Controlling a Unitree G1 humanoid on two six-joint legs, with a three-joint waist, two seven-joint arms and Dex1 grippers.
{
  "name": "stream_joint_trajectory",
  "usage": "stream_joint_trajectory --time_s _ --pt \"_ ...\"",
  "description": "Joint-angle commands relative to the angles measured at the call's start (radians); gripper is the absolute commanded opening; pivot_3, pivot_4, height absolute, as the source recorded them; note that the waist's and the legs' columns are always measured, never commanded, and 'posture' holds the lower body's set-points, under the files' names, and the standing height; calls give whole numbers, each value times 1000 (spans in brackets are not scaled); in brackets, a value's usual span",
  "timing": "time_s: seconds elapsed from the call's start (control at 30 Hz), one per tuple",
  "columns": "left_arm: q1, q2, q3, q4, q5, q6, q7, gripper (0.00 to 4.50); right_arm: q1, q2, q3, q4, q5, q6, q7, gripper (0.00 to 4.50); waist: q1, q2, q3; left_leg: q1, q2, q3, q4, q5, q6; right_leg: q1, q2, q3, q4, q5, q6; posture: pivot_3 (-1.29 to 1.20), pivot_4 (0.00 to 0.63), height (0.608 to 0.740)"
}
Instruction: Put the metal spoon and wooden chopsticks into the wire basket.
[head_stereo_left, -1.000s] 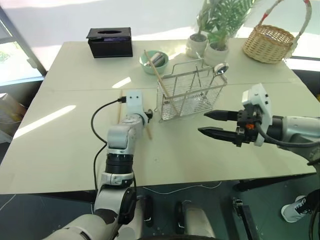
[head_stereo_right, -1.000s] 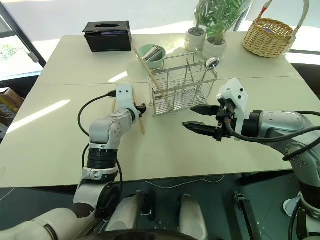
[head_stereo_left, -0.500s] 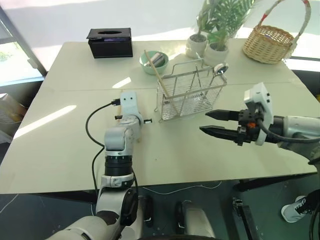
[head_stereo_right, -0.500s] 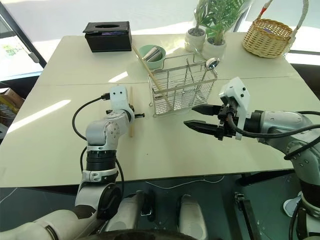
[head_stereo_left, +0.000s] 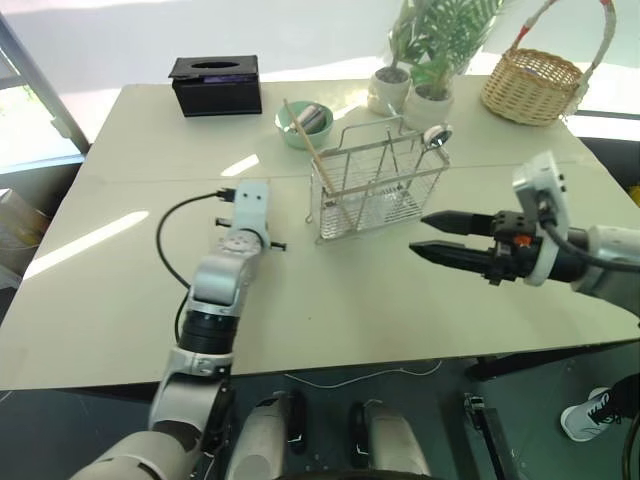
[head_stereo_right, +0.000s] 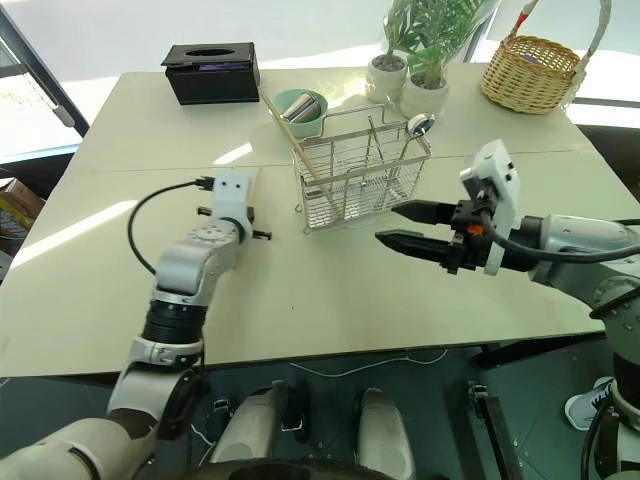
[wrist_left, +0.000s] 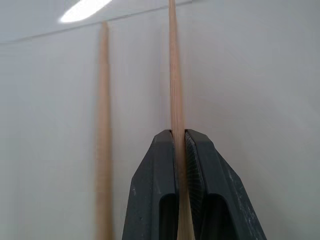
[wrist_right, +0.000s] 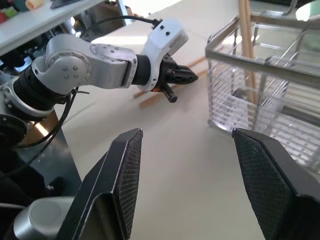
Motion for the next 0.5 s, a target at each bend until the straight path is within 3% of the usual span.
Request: stream_joint_trajectory --time_s 0.03,0.17,0.4,0.5 --pt "-64 57 52 -21 -6 -154 -57 24 -9 -34 -70 -1 25 -2 2 2962 3 0 0 -1 0 0 0 0 0 -1 0 0 0 0 0 0 150 740" --pt "-101 78 144 -31 -62 -303 -97 24 27 -60 -104 12 7 -14 22 2962 3 -1 0 -5 0 1 0 1 -1 -4 -1 0 -1 0 0 0 150 740" --pt "-170 38 183 -46 -128 -775 -207 24 51 -94 -167 70 -34 -36 47 2962 3 -1 0 -5 0 3 0 2 -3 -5 -2 -1 -1 2 3 0 150 740" --pt "-208 5 191 -48 -207 -803 -260 24 57 -104 -178 78 -44 -38 56 2962 3 -1 0 -5 0 3 1 1 -2 -4 -2 -1 -1 2 4 0 150 740"
